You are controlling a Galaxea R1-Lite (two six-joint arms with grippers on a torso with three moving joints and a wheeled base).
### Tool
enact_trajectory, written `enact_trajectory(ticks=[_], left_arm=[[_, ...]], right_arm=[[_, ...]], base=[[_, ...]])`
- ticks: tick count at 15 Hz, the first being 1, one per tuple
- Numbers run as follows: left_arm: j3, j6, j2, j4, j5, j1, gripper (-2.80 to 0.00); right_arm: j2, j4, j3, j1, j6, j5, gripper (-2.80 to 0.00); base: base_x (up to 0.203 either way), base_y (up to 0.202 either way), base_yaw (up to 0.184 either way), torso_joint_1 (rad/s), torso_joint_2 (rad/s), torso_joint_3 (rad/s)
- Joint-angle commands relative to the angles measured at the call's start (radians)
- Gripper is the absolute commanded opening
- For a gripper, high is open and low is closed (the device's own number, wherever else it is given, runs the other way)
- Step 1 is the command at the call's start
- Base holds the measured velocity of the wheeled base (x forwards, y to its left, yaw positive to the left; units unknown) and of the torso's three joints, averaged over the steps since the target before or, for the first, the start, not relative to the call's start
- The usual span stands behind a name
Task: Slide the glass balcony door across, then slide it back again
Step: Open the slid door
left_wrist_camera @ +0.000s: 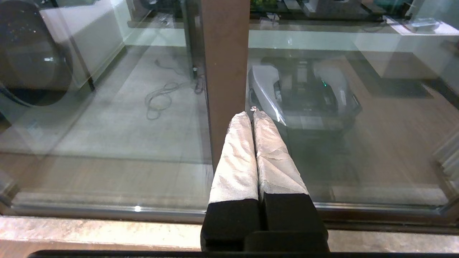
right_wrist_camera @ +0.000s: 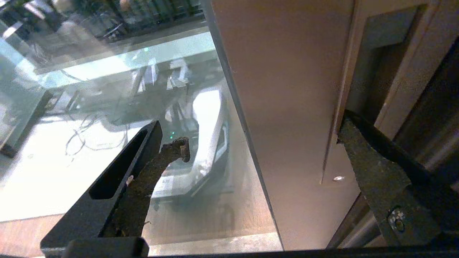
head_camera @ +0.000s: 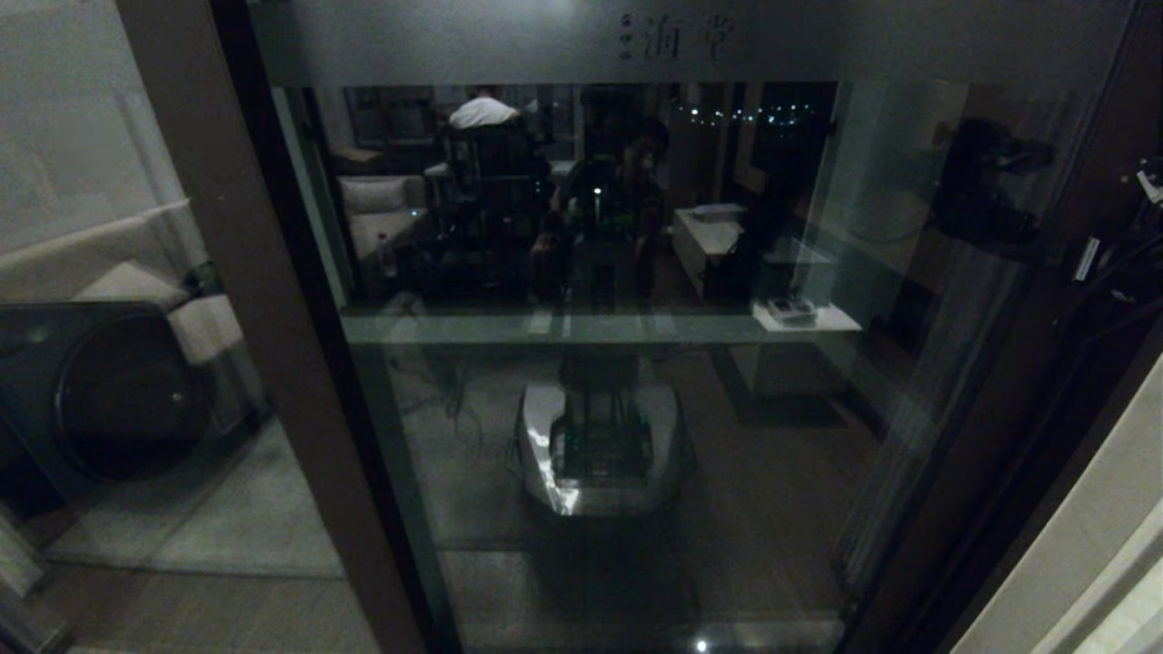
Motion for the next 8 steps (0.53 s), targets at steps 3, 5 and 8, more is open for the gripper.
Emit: enact_trajectory(ticks=[3, 5, 8], left_arm=[[0.0, 0.0, 0.0, 0.0, 0.0, 0.0, -2.8], [-0.001, 0.0, 0.0, 0.002, 0.0, 0.0, -2.8], [0.0, 0.0, 0.0, 0.002, 0.0, 0.0, -2.8]], right_arm=[[-0.031, -0.014, 0.035, 0.026, -0.001, -0.028, 0.0], [-0.038, -0.033, 0.055, 0.041, -0.001, -0.045, 0.0], [-0.056, -0.051, 0.082, 0.061, -0.001, -0.047, 0.0]], base=[[0.0, 0.0, 0.0, 0.0, 0.0, 0.0], [0.0, 0.0, 0.0, 0.0, 0.0, 0.0], [0.0, 0.0, 0.0, 0.0, 0.0, 0.0]])
